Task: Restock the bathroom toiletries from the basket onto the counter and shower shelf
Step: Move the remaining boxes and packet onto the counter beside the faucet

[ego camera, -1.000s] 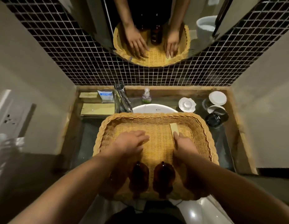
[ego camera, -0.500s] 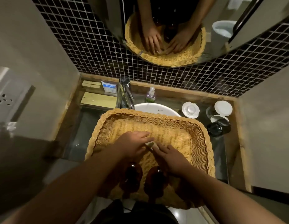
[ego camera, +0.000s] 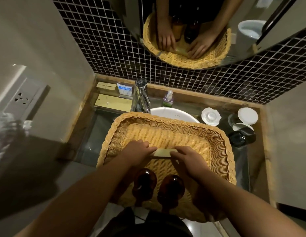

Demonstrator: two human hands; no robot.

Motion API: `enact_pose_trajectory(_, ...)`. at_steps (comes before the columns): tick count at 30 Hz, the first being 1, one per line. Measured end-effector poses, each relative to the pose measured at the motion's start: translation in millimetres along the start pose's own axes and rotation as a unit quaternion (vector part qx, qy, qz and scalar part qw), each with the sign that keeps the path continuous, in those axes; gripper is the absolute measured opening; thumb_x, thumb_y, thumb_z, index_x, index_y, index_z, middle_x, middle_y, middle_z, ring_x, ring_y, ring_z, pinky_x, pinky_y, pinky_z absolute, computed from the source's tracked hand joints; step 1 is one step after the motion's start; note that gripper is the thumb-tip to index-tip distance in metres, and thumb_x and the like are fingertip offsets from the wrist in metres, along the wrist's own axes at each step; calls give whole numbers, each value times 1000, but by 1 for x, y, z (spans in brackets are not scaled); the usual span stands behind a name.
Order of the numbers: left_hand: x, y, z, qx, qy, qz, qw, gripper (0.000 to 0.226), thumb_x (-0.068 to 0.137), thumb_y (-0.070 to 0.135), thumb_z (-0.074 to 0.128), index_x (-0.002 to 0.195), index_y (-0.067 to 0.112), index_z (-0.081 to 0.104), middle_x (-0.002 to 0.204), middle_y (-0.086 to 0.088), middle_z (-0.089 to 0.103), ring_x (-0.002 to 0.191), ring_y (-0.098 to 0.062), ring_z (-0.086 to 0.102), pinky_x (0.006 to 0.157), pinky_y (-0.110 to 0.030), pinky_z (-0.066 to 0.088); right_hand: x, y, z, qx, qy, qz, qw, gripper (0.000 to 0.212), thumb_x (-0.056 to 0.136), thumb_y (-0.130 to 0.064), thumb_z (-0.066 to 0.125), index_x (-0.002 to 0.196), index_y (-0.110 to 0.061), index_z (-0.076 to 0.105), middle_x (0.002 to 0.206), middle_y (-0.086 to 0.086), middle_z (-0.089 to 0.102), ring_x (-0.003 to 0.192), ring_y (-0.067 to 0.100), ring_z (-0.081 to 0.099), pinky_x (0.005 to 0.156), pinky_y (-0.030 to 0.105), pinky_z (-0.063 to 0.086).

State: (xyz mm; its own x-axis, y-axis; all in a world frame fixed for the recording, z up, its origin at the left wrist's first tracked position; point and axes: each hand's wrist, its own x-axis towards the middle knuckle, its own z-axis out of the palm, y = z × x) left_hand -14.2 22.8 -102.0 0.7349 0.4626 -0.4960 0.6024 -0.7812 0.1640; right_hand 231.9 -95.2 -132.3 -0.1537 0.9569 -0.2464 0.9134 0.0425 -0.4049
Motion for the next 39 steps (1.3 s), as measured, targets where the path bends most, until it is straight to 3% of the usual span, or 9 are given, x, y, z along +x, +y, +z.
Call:
enact_pose_trajectory(2, -2, 6, 5, 1, -10, -8, 1000, 64, 97, 40, 54, 152, 44, 22, 126, -6, 54, 106, -25, 51, 67, -34, 39, -5, 7, 4, -16, 5, -4, 1000, 63, 85, -77, 41, 135, -42, 55, 126, -19, 53, 112, 4, 51, 91, 32, 45)
enact_pose_trajectory(5, 0, 18, 6, 13, -9, -25, 1000, 69, 95, 39, 59, 152, 44, 20, 131, -9, 52, 109, -28, 52, 64, -32, 33, -8, 1, 2, 0, -60, 39, 997, 46, 96, -55, 48, 139, -40, 51, 137, -13, 49, 124, 11, 43, 101, 32, 39)
enact_pose_trajectory(9, 5, 10, -22, 18, -21, -40, 999, 78, 92, 37, 63, 155, 43, 17, 139, -12, 45, 123, -35, 46, 90, -42, 46, 0, -10, -23, -33, -34, 17, 999, 57, 94, -32, 62, 146, -41, 42, 144, -5, 46, 129, 19, 39, 106, 34, 35)
enact_pose_trajectory(11, 0, 0, -47, 56, 24, -38, 997, 79, 91, 31, 63, 155, 44, 17, 146, -13, 43, 131, -37, 42, 108, -50, 37, 10, -17, -45, -44, -14, 1, 999, 71, 91, -23, 65, 150, -44, 34, 144, 2, 44, 128, 23, 39, 107, 37, 36)
enact_pose_trajectory(16, -24, -38, -106, 167, 157, -56, 972, 70, 95, 24, 58, 154, 43, 25, 142, -11, 48, 127, -35, 46, 107, -48, 32, 51, -54, -92, -104, 28, -17, 994, 98, 78, -6, 72, 155, -43, 25, 142, 9, 42, 129, 26, 39, 106, 35, 36)
enact_pose_trajectory(25, -75, -140, -132, 144, 188, -189, 953, 76, 94, 27, 59, 155, 46, 17, 145, -8, 48, 130, -31, 47, 105, -46, 32, 151, -150, -115, -191, 59, -97, 975, 93, 88, -23, 72, 154, -47, 12, 153, 7, 36, 128, 31, 39, 106, 44, 37)
enact_pose_trajectory(30, -78, -182, -121, 102, 208, -227, 946, 77, 92, 29, 64, 154, 44, 21, 152, -8, 40, 137, -31, 38, 109, -44, 32, 194, -191, -108, -201, 36, -65, 977, 102, 84, -17, 78, 153, -46, 9, 153, 11, 39, 130, 35, 47, 96, 45, 51)
enact_pose_trajectory(35, -54, -214, -103, 58, 187, -233, 953, 83, 92, 37, 65, 155, 43, 13, 162, -9, 26, 148, -35, 20, 114, -48, 28, 237, -194, -100, -213, 15, -38, 976, 109, 77, -16, 81, 153, -46, 9, 143, 13, 48, 115, 34, 59, 81, 44, 57)
enact_pose_trajectory(39, -35, -213, -74, 41, 149, -231, 961, 100, 83, 27, 76, 156, 41, 9, 166, -8, 12, 151, -34, 15, 117, -50, 28, 261, -183, -91, -219, -24, 3, 975, 109, 72, -18, 84, 154, -43, 17, 144, 12, 48, 115, 32, 59, 83, 43, 56)
